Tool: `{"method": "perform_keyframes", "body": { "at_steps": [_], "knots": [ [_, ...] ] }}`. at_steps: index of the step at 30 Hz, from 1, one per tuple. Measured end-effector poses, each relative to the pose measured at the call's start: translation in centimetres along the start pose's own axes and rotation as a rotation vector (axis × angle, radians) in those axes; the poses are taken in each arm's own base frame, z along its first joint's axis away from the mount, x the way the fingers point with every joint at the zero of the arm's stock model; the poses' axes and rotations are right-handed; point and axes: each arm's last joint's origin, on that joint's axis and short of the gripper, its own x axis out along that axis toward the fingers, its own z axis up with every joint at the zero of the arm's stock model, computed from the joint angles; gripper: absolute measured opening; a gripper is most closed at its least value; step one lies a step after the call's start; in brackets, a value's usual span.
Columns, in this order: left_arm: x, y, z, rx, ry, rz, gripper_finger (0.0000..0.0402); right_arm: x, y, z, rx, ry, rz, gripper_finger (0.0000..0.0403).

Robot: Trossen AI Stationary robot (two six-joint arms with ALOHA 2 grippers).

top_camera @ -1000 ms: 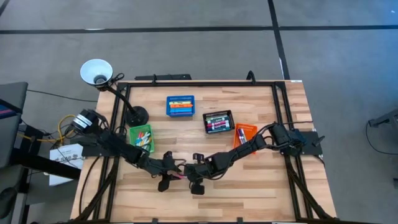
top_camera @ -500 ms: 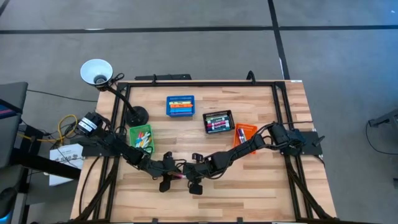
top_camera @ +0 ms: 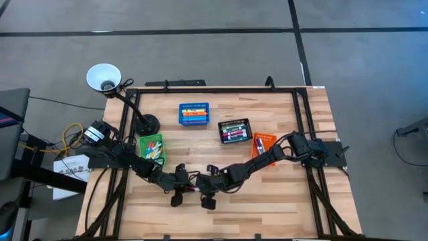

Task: Pick & Place Markers
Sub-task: Put the pink highlighter pen into the green basket

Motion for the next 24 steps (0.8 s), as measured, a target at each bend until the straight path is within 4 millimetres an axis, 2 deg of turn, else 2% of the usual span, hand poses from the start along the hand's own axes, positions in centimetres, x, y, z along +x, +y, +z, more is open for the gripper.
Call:
{"method": "perform_keyframes", "body": {
  "at_steps": [9, 16, 24],
  "knots": [
    [-0.01, -0.01, -0.04, -0.003, 0.006, -0.008, 0.0077, -0.01, 0.02, 0.08, 0.0, -0.018, -0.023, 0.0024],
    [0.0, -0.01, -0.04, -0.004, 0.006, -0.01, 0.0087, -0.23, 0.16, 0.78, 0.007, -0.071, -0.016, 0.0043],
    [0.01, 0.0, -0.03, -0.004, 0.002, -0.005, 0.0085, -0.21, 0.09, 0.57, 0.005, -0.049, -0.019, 0.0026]
  ]
}}
